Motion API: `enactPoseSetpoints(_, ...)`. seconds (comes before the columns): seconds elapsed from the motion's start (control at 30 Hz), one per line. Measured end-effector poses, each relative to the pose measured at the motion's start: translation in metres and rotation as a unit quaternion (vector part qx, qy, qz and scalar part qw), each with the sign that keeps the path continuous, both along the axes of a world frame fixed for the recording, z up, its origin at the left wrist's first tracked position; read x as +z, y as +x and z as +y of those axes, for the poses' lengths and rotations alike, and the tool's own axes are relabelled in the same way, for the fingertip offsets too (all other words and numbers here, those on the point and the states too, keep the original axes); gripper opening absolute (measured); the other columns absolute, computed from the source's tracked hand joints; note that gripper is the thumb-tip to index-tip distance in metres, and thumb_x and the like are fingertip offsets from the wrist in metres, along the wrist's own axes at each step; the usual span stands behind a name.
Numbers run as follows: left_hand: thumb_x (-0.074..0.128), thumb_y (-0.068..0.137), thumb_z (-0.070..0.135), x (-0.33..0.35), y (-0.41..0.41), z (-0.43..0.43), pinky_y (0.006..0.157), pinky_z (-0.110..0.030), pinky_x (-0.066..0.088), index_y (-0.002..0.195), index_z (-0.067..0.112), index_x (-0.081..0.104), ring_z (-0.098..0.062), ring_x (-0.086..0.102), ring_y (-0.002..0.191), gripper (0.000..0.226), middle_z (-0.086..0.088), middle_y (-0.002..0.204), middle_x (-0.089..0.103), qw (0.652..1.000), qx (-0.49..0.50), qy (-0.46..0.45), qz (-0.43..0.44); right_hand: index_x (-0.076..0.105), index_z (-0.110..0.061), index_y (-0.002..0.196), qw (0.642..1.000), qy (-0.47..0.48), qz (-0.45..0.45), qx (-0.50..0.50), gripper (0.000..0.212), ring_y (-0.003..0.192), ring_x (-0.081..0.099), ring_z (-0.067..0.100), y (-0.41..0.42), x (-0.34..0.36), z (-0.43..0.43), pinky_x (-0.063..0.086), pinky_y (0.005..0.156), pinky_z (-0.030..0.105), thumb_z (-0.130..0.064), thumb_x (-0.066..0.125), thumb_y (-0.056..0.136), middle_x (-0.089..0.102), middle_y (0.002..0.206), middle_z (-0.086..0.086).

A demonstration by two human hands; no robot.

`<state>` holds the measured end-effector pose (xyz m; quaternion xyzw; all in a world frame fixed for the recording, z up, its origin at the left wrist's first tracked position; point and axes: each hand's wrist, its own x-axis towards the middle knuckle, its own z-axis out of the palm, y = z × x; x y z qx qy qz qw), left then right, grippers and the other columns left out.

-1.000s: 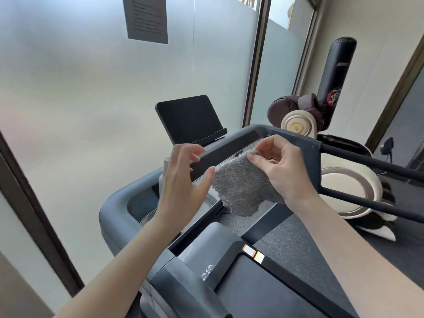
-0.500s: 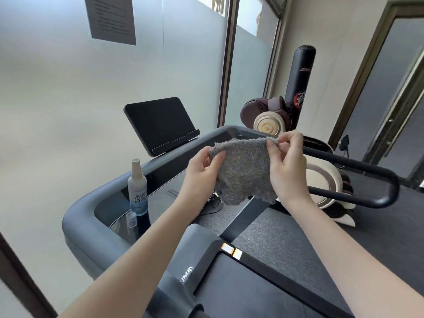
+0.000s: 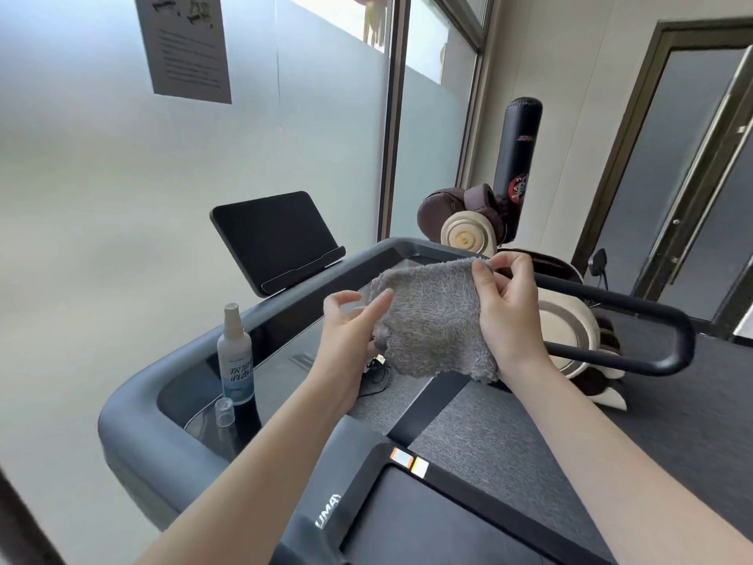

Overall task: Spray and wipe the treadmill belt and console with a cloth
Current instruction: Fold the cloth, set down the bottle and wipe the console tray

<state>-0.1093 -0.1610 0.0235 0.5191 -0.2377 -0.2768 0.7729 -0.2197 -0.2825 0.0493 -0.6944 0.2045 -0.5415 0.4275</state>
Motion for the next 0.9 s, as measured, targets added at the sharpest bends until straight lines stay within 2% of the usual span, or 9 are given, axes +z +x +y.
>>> enactPoseSetpoints(0.03,0.071,0.085,0.026,-0.004,0.000,-0.001,0.082,-0.041,0.051,0.109,0.017,0.046,-0.014,0.059,0.076,0.037,-0.002,0.089,0.060,1.000,0.003,-0.001,0.003,0.038,-0.026,0.086,1.000,-0.005,-0.004,-0.001,0.017,0.056,0.034,0.013,0.002,0.002,0.000,0.031,0.056,0.029,-0.023,0.051,0.098,0.045,0.063,0.001)
enactPoseSetpoints(0.17,0.078,0.078,0.025,-0.015,0.001,-0.003,0.081,-0.035,0.047,0.095,0.013,0.059,-0.014,0.060,0.082,0.027,-0.004,0.091,0.064,0.998,0.026,0.018,-0.046,0.040,-0.026,0.086,1.000,-0.019,-0.009,-0.005,0.017,0.051,0.032,0.008,0.008,0.009,0.001,0.031,0.053,0.026,-0.022,0.052,0.097,0.044,0.060,0.001)
enactPoseSetpoints(0.27,0.085,0.066,0.038,-0.015,0.000,-0.004,0.085,-0.032,0.051,0.100,0.011,0.070,-0.012,0.064,0.081,0.047,-0.004,0.092,0.070,0.996,0.024,0.058,-0.063,0.042,-0.026,0.086,1.000,-0.013,-0.014,-0.001,0.016,0.050,0.034,0.004,0.010,0.010,0.001,0.032,0.052,0.022,-0.023,0.053,0.096,0.047,0.061,0.000)
enactPoseSetpoints(0.37,0.086,0.054,0.038,-0.011,0.000,-0.001,0.093,-0.043,0.050,0.100,0.009,0.071,-0.019,0.064,0.088,0.057,-0.008,0.099,0.070,0.999,0.008,0.031,-0.030,0.042,-0.026,0.086,1.000,-0.003,-0.021,-0.003,0.016,0.055,0.038,0.008,0.012,0.012,0.000,0.034,0.055,0.024,-0.022,0.053,0.097,0.048,0.064,0.005)
enactPoseSetpoints(0.47,0.084,0.060,0.030,-0.006,-0.001,0.000,0.091,-0.049,0.049,0.091,0.005,0.069,-0.022,0.059,0.086,0.042,-0.012,0.096,0.066,1.000,-0.020,-0.006,-0.016,0.042,-0.026,0.086,0.999,0.018,-0.034,-0.014,0.016,0.064,0.043,0.016,0.012,0.014,-0.005,0.038,0.061,0.027,-0.021,0.054,0.096,0.054,0.075,0.014)
enactPoseSetpoints(0.6,0.083,0.071,0.029,-0.001,-0.004,-0.001,0.087,-0.033,0.048,0.081,0.004,0.075,-0.018,0.060,0.087,0.028,-0.012,0.092,0.068,0.999,-0.045,0.015,-0.025,0.043,-0.027,0.088,0.999,0.000,-0.029,-0.023,0.014,0.064,0.047,0.018,0.013,0.023,-0.010,0.041,0.063,0.033,-0.026,0.055,0.095,0.059,0.077,0.020)
enactPoseSetpoints(0.73,0.086,0.061,0.023,0.001,-0.003,0.001,0.088,-0.035,0.051,0.076,-0.001,0.068,-0.026,0.065,0.085,0.034,-0.017,0.085,0.069,0.995,-0.104,-0.001,-0.004,0.045,-0.017,0.093,0.998,-0.054,0.001,-0.028,0.012,0.060,0.045,0.013,0.013,0.038,-0.017,0.036,0.058,0.020,-0.021,0.056,0.095,0.055,0.074,0.015)
enactPoseSetpoints(0.83,0.070,0.080,0.015,0.004,-0.001,0.002,0.083,-0.031,0.056,0.081,0.004,0.062,-0.018,0.068,0.076,0.013,-0.007,0.081,0.072,0.987,-0.159,-0.024,0.030,0.046,-0.015,0.094,0.995,-0.085,0.028,-0.042,0.013,0.069,0.051,0.016,0.011,0.044,-0.022,0.036,0.058,0.011,-0.021,0.058,0.094,0.061,0.083,0.017)
enactPoseSetpoints(0.9,0.062,0.088,0.011,0.007,-0.001,0.002,0.072,-0.032,0.058,0.079,0.007,0.060,-0.016,0.068,0.071,0.009,-0.004,0.077,0.071,0.981,-0.189,-0.025,0.040,0.047,-0.016,0.093,0.993,-0.098,0.040,-0.051,0.013,0.071,0.052,0.017,0.008,0.046,-0.023,0.036,0.058,0.010,-0.021,0.058,0.094,0.062,0.085,0.020)
